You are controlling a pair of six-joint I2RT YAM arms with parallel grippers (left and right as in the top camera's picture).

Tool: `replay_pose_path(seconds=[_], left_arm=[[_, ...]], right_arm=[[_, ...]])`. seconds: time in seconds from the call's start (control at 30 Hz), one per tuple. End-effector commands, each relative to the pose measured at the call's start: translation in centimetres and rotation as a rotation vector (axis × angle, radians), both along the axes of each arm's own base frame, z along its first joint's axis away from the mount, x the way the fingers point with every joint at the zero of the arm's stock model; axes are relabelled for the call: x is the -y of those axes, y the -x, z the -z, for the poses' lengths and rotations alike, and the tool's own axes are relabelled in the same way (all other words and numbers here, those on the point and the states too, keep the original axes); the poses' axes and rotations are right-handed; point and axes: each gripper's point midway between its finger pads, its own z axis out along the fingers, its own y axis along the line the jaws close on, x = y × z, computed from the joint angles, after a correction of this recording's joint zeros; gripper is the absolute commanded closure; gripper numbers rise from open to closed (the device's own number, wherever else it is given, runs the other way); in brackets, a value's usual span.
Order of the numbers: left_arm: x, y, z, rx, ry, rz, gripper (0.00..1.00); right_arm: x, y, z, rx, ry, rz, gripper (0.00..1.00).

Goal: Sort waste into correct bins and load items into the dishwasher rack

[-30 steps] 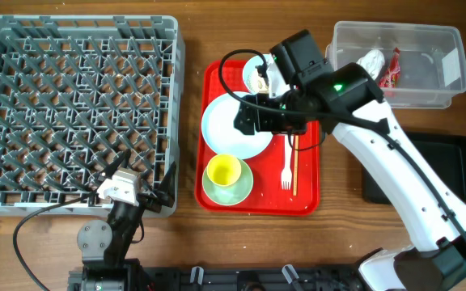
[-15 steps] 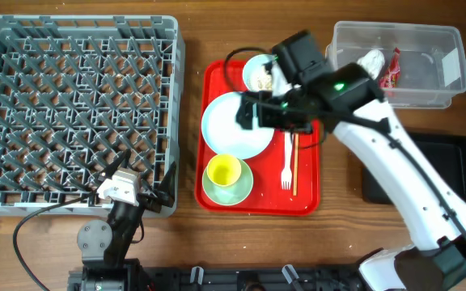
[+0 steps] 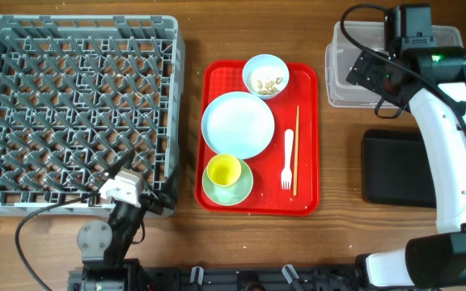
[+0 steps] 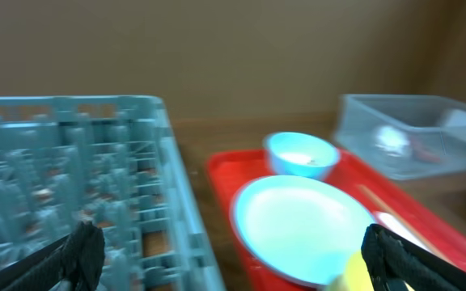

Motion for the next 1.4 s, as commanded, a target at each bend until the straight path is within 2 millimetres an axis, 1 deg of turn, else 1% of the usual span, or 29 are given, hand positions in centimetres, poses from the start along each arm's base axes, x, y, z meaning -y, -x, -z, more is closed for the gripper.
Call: replay_pose_path(seconds=[0.0, 0.07, 0.13, 0.2, 0.27, 0.3, 0.33, 0.4, 0.47, 0.5, 0.57, 0.63, 0.7, 0.73, 0.8, 0.9, 0.97, 1.0, 1.03, 1.07, 1.13, 1.2, 1.23, 1.27, 1.3, 1.33, 1.37], left_arm=[[6.0, 4.3, -1.9, -0.047, 0.189, 0.428, 0.0], [7.2, 6.1, -3.3, -0.038, 0.229, 0.557, 0.0], [7.7, 6.9, -3.7, -0.066, 0.267, 0.609, 0.0], [8.2, 8.4, -6.0, 0.006, 0.28, 0.687, 0.0], [8.2, 9.3, -8.3, 0.1, 0.283, 0.713, 0.0], [8.1, 10.1, -10.1, 0.184, 0.27, 0.723, 0.0], [8.0, 10.3, -11.3, 0.22, 0.266, 0.711, 0.0], [7.5, 9.6, -12.8, 0.195, 0.292, 0.658, 0.0], [7.2, 8.3, -13.5, 0.121, 0.269, 0.611, 0.0], [7.3, 7.5, -14.4, 0.066, 0.254, 0.602, 0.0], [7.7, 6.8, -15.6, 0.008, 0.241, 0.639, 0.0], [8.2, 5.2, -17.4, -0.118, 0.267, 0.704, 0.0], [8.6, 3.4, -18.2, -0.275, 0.316, 0.747, 0.0], [8.7, 2.2, -18.3, -0.355, 0.336, 0.756, 0.0], [9.2, 0.0, -17.3, -0.477, 0.335, 0.747, 0.0], [10.5, -1.7, -15.5, -0.553, 0.333, 0.787, 0.0], [11.0, -3.1, -14.3, -0.638, 0.389, 0.786, 0.0], [11.3, -3.5, -14.4, -0.671, 0.428, 0.796, 0.0], [11.7, -3.5, -15.2, -0.669, 0.452, 0.846, 0.0], [12.2, -3.4, -16.1, -0.64, 0.45, 0.893, 0.0], [12.9, -3.8, -17.8, -0.579, 0.447, 0.893, 0.01], [13.2, -4.7, -18.5, -0.538, 0.439, 0.82, 0.01], [13.3, -5.5, -18.4, -0.525, 0.421, 0.748, 0.01], [13.1, -6.5, -17.5, -0.545, 0.382, 0.637, 0.01], [12.2, -7.6, -15.7, -0.589, 0.285, 0.46, 0.01], [10.9, -8.1, -14.1, -0.631, 0.177, 0.308, 0.0], [9.8, -8.0, -13.1, -0.665, 0.056, 0.181, 0.0]], right_arm=[[0.6, 0.3, -1.1, 0.028, 0.044, 0.005, 0.0], [0.6, 0.3, -1.1, 0.028, 0.044, 0.005, 0.0], [0.5, 0.3, -1.1, 0.028, 0.042, 0.005, 0.0], [0.5, 0.3, -1.1, 0.028, 0.037, 0.003, 0.0], [0.5, 0.3, -1.1, 0.028, 0.037, 0.003, 0.0], [0.5, 0.3, -1.1, 0.028, 0.037, 0.003, 0.0], [0.5, 0.3, -1.1, 0.028, 0.037, 0.003, 0.0], [0.5, 0.3, -1.1, 0.028, 0.037, 0.003, 0.0], [0.5, 0.3, -1.1, 0.028, 0.037, 0.002, 0.0], [0.5, 0.3, -1.1, 0.028, 0.037, 0.003, 0.0], [0.5, 0.3, -1.1, 0.028, 0.037, 0.003, 0.0], [0.5, 0.3, -1.1, 0.028, 0.037, 0.002, 0.0], [0.5, 0.3, -1.1, 0.029, 0.037, 0.003, 0.0], [0.5, 0.3, -1.1, 0.028, 0.037, 0.002, 0.0], [0.5, 0.3, -1.1, 0.028, 0.037, 0.003, 0.0], [0.5, 0.3, -1.1, 0.029, 0.037, 0.003, 0.0], [0.5, 0.3, -1.1, 0.029, 0.037, 0.003, 0.0], [0.5, 0.3, -1.1, 0.029, 0.037, 0.002, 0.0], [0.5, 0.3, -1.1, 0.029, 0.037, 0.003, 0.0], [0.5, 0.3, -1.1, 0.029, 0.037, 0.002, 0.0], [0.5, 0.3, -1.1, 0.029, 0.037, 0.003, 0.0], [0.5, 0.3, -1.1, 0.029, 0.037, 0.003, 0.0], [0.5, 0.3, -1.1, 0.029, 0.037, 0.003, 0.0], [0.5, 0.3, -1.1, 0.029, 0.037, 0.002, 0.0], [0.5, 0.3, -1.1, 0.029, 0.037, 0.003, 0.0], [0.5, 0.3, -1.1, 0.029, 0.037, 0.003, 0.0], [0.5, 0.3, -1.1, 0.03, 0.037, 0.003, 0.0]])
